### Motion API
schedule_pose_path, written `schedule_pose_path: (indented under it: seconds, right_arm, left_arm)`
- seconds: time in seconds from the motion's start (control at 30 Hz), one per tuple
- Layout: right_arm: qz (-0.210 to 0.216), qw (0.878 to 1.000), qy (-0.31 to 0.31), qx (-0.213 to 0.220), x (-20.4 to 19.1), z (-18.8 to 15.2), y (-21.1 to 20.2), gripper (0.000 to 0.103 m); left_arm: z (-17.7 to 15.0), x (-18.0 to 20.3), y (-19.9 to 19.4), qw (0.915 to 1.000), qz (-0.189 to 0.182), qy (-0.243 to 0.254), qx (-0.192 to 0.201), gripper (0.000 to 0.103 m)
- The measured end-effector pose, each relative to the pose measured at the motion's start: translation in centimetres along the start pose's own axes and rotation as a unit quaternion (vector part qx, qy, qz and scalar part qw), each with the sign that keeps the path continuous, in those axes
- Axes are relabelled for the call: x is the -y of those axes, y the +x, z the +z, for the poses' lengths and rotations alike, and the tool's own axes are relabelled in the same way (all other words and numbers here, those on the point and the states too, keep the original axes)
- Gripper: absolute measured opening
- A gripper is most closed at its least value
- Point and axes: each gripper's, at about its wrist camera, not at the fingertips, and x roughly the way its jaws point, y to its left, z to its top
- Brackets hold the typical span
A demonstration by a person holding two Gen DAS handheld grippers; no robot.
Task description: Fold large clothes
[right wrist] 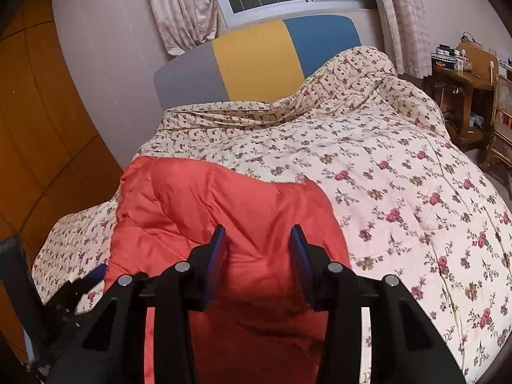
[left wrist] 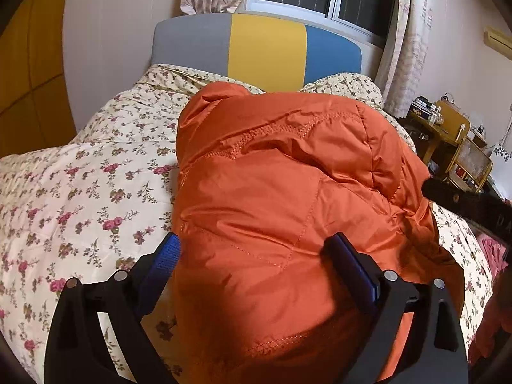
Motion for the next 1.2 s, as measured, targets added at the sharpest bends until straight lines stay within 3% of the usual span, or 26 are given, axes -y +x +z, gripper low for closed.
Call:
schedule_pose_path:
  seconds: [0.3, 0.63, 0.9, 1.07, 1.13, 1.2]
  right_arm:
    - [-0.004, 1.0, -0.022, -0.009, -1.1, 0.7, 2.6, 0.042]
    - [-0.025, 0.998, -0.054, -0.012, 0.6, 0.1, 6.0, 0.041]
    - [-0.019, 0.999, -0.011, -0.025, 3.9, -0.3, 8.9, 0.041]
    - [-0.009, 0.999, 0.004, -0.046, 4.8, -0.4, 10.4, 0.041]
    - [-0.009, 0.998, 0.007, -0.055, 4.8, -0.5, 10.9, 0.041]
    - [-0.01, 0.998, 0.01, -0.062, 4.9, -0.5, 11.5, 0.041]
  left_arm:
    - [1.7, -0.8, -0.7, 0.9996, 0.001, -0.021, 0.017, 0.095]
    - [4.5, -3.4, 0.5, 0.996, 0.059, -0.058, 0.033, 0.095]
    - [6.2, -0.9, 3.7, 0.9969, 0.077, 0.012, 0.012, 0.095]
    - [6.7, 1.2, 7.1, 0.9891, 0.113, 0.094, -0.01, 0.1]
    - [6.6, 1.0, 8.8, 0.988, 0.107, 0.11, -0.021, 0.1]
    - [6.7, 0.0, 9.9, 0.9917, 0.085, 0.088, -0.039, 0.1]
